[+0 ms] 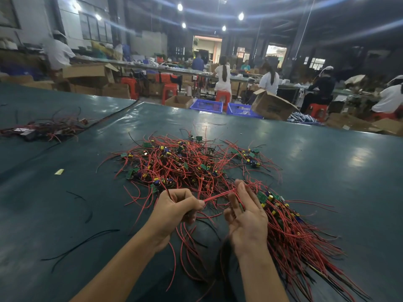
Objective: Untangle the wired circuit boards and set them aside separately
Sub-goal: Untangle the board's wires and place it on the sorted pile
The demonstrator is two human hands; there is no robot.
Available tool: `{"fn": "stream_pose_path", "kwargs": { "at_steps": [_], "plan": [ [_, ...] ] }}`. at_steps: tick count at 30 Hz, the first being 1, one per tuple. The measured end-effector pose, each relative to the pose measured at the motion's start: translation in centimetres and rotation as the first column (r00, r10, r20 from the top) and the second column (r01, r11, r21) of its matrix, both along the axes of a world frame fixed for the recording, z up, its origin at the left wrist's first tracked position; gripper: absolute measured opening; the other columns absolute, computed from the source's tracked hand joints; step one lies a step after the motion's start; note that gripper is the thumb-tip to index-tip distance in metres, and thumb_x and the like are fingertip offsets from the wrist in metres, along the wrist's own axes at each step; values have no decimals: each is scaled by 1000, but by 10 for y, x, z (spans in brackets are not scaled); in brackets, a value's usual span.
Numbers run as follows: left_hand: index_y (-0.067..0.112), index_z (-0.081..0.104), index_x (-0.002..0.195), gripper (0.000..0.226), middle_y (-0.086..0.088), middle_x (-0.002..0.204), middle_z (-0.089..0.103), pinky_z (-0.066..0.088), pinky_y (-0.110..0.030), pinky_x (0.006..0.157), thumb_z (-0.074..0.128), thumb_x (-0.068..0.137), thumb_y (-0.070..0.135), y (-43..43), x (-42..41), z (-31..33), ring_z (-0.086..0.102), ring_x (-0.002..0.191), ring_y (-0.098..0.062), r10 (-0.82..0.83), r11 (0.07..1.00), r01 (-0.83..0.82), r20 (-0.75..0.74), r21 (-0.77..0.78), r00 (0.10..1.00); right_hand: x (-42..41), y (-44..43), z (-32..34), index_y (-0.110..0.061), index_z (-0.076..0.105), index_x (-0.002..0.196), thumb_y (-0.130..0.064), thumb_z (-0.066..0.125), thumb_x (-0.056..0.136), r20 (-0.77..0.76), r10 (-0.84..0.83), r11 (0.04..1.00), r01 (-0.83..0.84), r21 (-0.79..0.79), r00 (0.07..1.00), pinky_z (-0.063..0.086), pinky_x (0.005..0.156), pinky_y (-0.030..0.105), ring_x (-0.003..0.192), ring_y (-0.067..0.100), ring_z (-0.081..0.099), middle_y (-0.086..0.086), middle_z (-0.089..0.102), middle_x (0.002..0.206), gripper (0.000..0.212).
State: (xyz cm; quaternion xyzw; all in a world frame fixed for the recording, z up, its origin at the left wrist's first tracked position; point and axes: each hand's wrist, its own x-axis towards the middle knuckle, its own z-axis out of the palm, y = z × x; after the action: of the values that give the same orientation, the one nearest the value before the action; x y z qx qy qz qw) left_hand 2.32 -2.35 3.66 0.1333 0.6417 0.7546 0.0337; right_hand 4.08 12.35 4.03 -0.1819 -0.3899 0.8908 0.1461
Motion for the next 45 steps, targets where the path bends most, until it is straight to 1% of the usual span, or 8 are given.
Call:
{"fn": "stream_pose_path", "kwargs": {
  "at_steps": [12,16,19,25,30,33,35,45],
  "plan": [
    [14,55,48,39,-8,50,48,42,-23,48,69,80,-2,-3,0,2,45,46,-15,-24,998,23,-20,-60,999,-2,6,-4,-16,66,97,-14,58,95,-9,44,990,-45,-131,999,34,36,14,32,3,31,-1,75,81,8],
    [13,58,53,34,-7,52,52,45,-24,50,67,84,1,-3,1,3,50,47,-14,40,997,-44,-62,-67,997,-1,-2,-5,-17,71,102,-31,66,90,18,29,995,-30,93,999,36,37,17,39,4,38,-1,77,94,19],
    [9,60,57,28,-2,51,53,44,-22,51,68,83,2,-2,0,4,50,48,-12,93,992,-99,-79,-77,993,3,-19,-7,-18,79,88,-40,75,76,85,198,948,-213,236,976,38,44,20,50,7,48,-5,75,85,25],
    [7,61,60,26,2,49,54,43,-19,50,66,84,0,-5,-2,5,49,47,-8,98,983,-112,-95,-147,991,4,-34,-12,-18,81,85,-17,75,81,112,325,923,-340,179,939,48,66,31,88,32,59,18,74,99,7],
    [9,60,55,30,-2,49,53,42,-20,50,68,83,-1,-4,-2,4,48,46,-10,81,978,-99,-101,-184,992,3,-30,-8,-15,81,78,-12,75,77,106,306,938,-319,135,946,55,62,29,76,26,69,10,75,86,7],
    [12,56,49,38,-6,47,51,42,-21,48,67,81,-4,-4,-1,4,46,44,-13,61,986,-71,-69,-149,996,0,-21,-5,-13,78,84,-22,77,63,122,261,961,-270,57,958,40,46,21,50,12,52,0,62,69,23],
    [12,55,48,38,-7,47,50,42,-21,49,67,80,-4,-4,0,5,46,44,-13,43,988,-52,-66,-148,997,-2,-7,-3,-12,72,84,-18,73,76,107,206,978,-207,1,973,25,32,15,35,2,33,-6,50,59,10],
    [20,53,43,29,-5,45,49,45,-32,64,67,68,15,-9,4,14,44,43,-13,-42,994,37,-48,-103,998,1,2,0,-16,70,93,-17,58,94,-82,68,987,-79,-140,994,30,34,13,33,1,32,-3,71,78,12]
  ]
}}
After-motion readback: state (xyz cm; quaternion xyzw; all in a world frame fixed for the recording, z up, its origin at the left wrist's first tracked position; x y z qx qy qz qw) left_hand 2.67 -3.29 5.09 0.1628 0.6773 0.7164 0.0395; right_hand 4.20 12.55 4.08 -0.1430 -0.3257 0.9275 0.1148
